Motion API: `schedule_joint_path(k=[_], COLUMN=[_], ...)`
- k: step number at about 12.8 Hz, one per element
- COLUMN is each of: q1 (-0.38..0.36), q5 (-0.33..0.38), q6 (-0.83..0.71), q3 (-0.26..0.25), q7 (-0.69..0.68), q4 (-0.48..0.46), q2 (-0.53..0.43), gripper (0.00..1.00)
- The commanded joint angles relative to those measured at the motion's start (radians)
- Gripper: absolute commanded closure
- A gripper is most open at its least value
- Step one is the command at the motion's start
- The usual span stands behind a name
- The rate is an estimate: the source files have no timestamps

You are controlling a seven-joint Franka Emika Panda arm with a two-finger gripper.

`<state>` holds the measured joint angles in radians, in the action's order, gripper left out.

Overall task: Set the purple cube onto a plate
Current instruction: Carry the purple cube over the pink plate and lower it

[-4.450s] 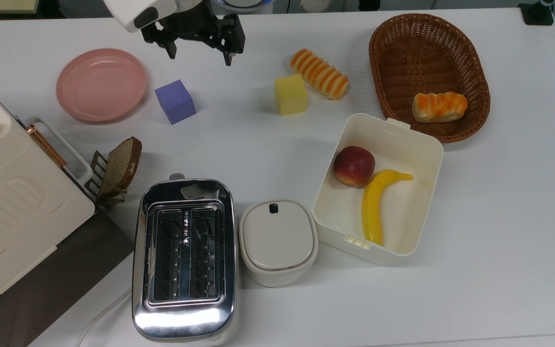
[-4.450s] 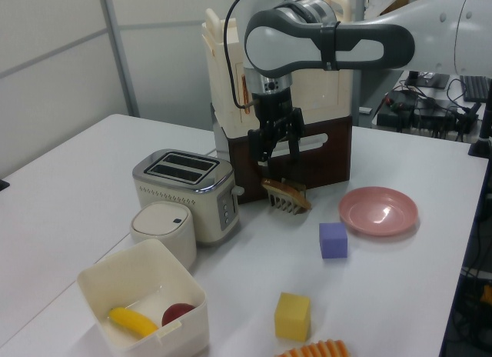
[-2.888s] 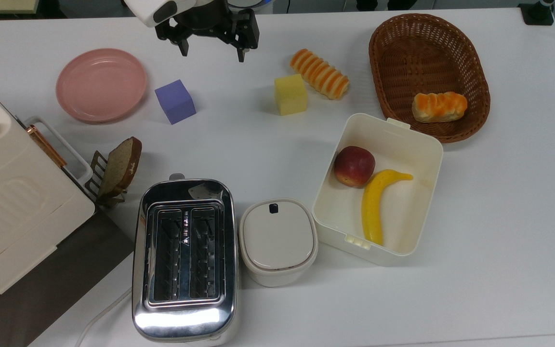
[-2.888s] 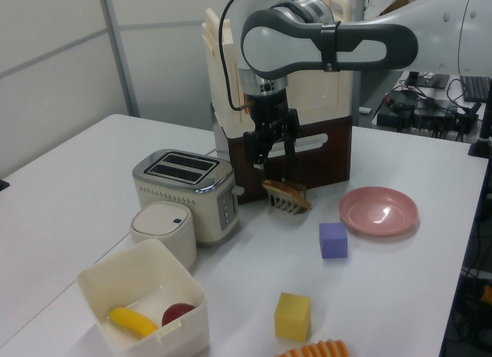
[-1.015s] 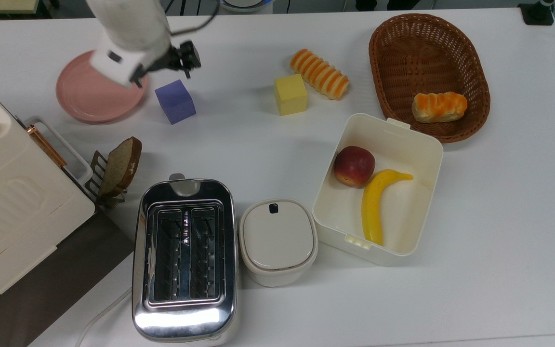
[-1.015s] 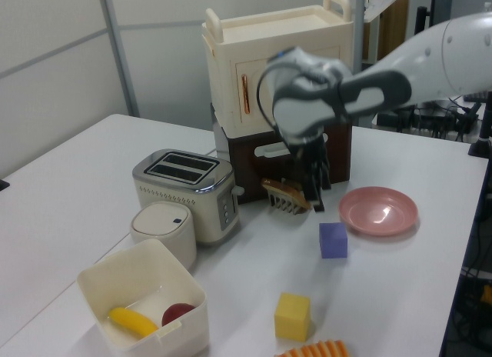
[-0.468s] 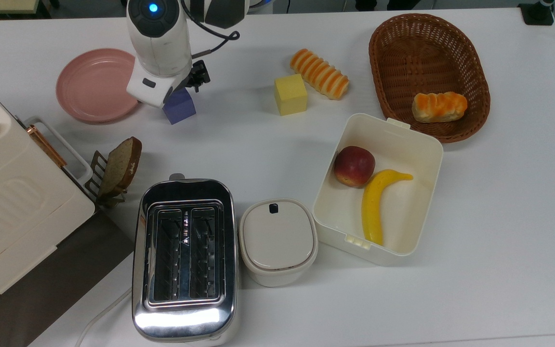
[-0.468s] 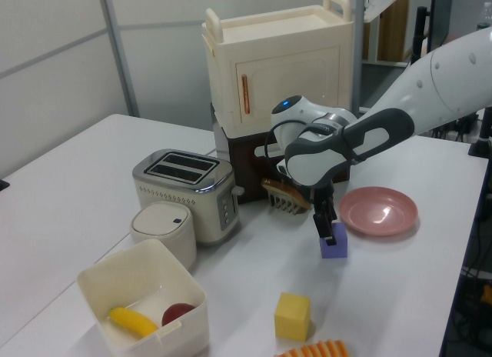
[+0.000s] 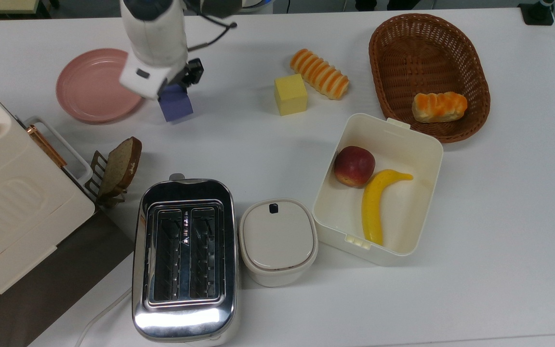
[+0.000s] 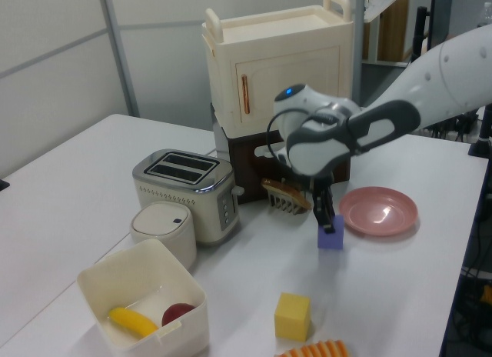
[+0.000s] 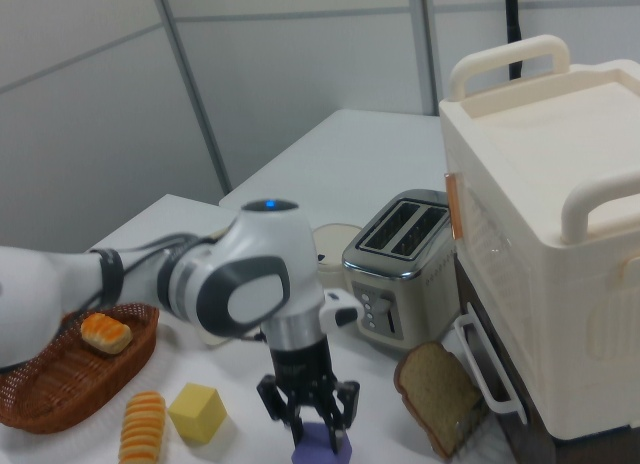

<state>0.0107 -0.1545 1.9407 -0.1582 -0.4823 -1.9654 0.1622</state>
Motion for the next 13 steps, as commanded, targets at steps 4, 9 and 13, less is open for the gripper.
schedule_joint_path(k=[4,9,13], q1=[0.094,0.199,0.210], q5=[0.082,0.084,0.092], q6=[-0.109,-0.082,-0.051], q3=[-0.136,-0.135,-0.135], q7=[-0.217,-0.300,-0.285], q4=[0.099,0.069,0.069], q2=[-0.034,-0.009,0.005], gripper=[1.00,0.98,0.11])
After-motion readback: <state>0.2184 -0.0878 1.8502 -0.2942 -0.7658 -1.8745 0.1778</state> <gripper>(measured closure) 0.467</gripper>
